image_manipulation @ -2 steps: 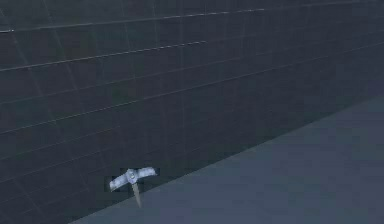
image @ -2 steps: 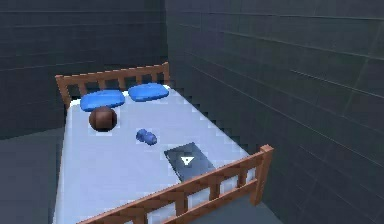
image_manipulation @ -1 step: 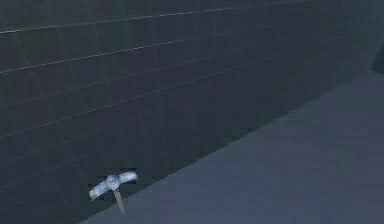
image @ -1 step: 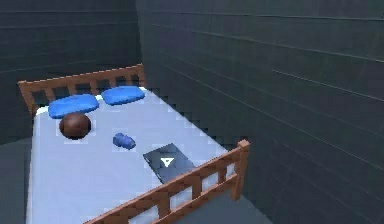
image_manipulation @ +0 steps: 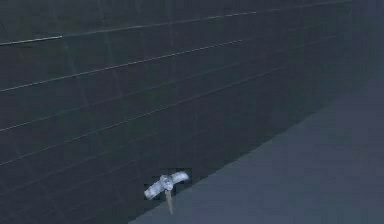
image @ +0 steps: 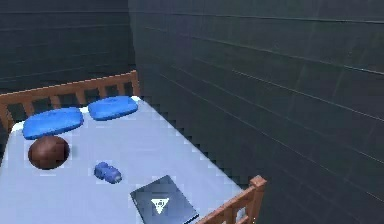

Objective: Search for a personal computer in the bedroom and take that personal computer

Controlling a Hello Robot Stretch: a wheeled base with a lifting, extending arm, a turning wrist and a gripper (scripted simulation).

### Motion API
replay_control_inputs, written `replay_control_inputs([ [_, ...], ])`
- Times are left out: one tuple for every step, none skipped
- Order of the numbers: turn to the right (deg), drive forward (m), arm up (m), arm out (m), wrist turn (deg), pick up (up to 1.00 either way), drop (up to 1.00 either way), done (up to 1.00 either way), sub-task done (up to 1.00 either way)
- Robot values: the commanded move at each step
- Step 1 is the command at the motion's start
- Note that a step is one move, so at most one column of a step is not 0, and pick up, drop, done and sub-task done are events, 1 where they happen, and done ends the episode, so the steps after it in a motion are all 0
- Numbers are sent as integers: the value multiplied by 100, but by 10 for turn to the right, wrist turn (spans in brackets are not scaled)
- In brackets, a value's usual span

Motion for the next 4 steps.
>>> replay_control_inputs([
  [-450, 0, 0, 0, 0, 0, 0, 0, 0],
  [-450, 0, 0, 0, 0, 0, 0, 0, 0],
  [-90, 0, 0, 0, 0, 0, 0, 0, 0],
  [0, 0, 50, 0, 0, 0, 0, 0, 0],
])
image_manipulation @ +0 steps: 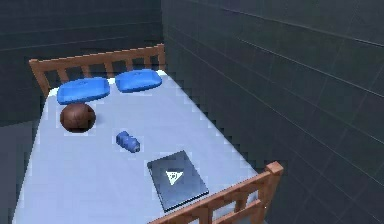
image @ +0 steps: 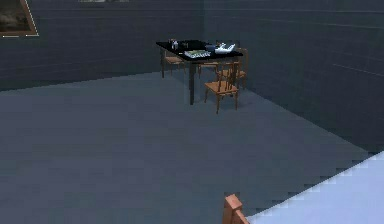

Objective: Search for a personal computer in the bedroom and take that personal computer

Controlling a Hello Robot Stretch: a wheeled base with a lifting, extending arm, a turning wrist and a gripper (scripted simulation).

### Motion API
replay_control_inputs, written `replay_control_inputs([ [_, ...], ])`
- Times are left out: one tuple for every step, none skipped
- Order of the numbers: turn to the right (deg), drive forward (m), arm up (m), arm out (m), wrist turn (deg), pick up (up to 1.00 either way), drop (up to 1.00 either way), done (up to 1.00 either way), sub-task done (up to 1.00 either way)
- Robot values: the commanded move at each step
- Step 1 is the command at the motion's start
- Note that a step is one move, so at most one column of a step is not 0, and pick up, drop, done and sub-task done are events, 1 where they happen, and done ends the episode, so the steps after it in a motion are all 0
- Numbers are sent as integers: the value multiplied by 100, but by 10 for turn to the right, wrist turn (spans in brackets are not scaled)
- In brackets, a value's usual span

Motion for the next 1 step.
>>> replay_control_inputs([
  [0, 0, 2, 0, 0, 0, 0, 0, 0],
])
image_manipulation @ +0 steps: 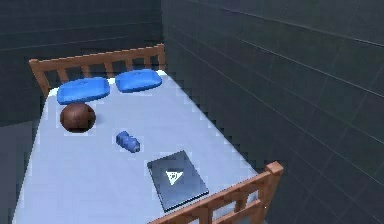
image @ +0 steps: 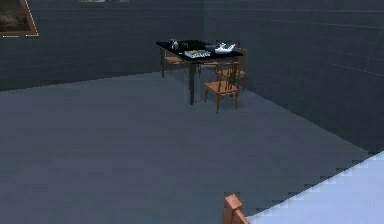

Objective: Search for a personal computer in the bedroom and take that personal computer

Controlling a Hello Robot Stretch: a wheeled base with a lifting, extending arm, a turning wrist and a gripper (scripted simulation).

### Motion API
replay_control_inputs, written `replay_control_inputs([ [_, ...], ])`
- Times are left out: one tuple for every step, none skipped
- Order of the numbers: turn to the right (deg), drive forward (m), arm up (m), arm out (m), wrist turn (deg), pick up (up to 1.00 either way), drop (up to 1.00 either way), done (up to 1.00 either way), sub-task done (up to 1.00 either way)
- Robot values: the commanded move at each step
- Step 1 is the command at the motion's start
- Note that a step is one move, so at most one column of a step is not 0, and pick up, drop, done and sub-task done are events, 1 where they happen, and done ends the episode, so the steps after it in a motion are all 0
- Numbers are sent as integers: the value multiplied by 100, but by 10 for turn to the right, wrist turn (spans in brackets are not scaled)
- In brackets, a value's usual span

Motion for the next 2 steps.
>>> replay_control_inputs([
  [0, 0, 0, 30, 0, 0, 0, 0, 0],
  [0, 0, 0, 0, 450, 0, 0, 0, 0],
])
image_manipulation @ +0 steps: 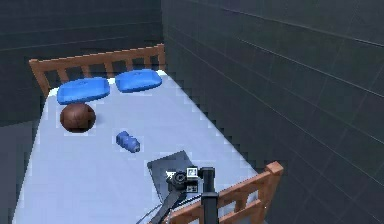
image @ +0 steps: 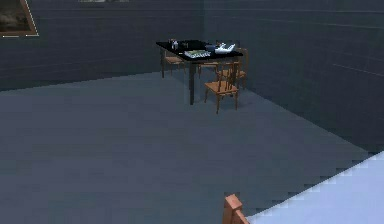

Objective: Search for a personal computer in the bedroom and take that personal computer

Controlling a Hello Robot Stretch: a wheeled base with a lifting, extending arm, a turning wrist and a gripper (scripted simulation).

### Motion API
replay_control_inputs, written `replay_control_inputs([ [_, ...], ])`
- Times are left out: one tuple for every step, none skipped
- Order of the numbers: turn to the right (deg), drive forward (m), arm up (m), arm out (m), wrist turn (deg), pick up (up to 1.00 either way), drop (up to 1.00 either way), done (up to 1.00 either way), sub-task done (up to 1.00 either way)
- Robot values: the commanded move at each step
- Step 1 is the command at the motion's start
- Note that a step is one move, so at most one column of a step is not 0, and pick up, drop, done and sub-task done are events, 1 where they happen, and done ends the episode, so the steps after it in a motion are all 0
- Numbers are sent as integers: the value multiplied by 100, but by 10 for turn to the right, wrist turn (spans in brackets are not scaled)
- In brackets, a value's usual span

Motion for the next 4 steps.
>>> replay_control_inputs([
  [0, 0, 0, 0, 450, 0, 0, 0, 0],
  [0, 0, 0, 0, 450, 0, 0, 0, 0],
  [0, 0, 0, 0, 90, 0, 0, 0, 0],
  [0, 0, -30, 0, 0, 0, 0, 0, 0],
])
